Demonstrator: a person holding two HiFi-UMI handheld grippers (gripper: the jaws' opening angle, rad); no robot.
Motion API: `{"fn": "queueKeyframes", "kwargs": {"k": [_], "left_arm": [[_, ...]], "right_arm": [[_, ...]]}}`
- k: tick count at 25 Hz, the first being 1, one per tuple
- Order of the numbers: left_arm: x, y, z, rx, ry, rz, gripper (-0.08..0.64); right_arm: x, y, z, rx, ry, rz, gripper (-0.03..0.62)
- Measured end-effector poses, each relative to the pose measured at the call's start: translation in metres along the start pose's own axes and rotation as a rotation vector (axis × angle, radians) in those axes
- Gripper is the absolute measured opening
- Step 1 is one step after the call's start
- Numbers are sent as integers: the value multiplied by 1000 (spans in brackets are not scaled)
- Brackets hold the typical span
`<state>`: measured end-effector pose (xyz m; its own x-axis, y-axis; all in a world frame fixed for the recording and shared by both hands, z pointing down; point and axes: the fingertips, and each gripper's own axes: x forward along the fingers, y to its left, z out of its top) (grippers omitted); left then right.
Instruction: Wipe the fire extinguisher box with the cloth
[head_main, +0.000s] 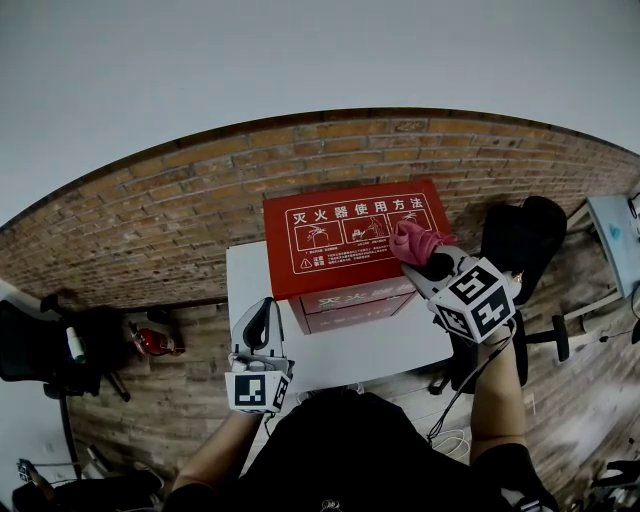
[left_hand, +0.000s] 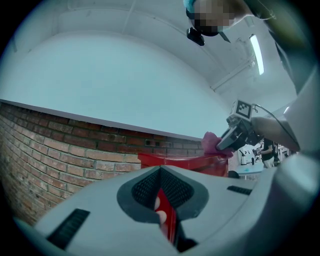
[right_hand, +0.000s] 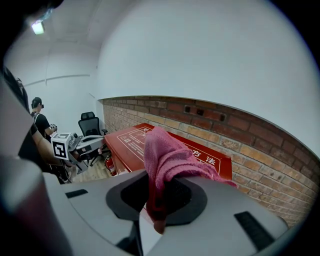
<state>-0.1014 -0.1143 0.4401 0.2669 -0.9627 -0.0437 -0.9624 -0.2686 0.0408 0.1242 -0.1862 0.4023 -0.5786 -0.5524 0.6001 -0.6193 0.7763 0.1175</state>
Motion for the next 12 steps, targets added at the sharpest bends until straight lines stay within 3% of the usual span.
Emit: {"fn": "queueKeyframes", "kwargs": {"k": [12], "left_arm": [[1, 0, 2, -2, -23, -4, 34]], "right_arm": [[9, 16, 9, -7, -16, 30, 74]]}}
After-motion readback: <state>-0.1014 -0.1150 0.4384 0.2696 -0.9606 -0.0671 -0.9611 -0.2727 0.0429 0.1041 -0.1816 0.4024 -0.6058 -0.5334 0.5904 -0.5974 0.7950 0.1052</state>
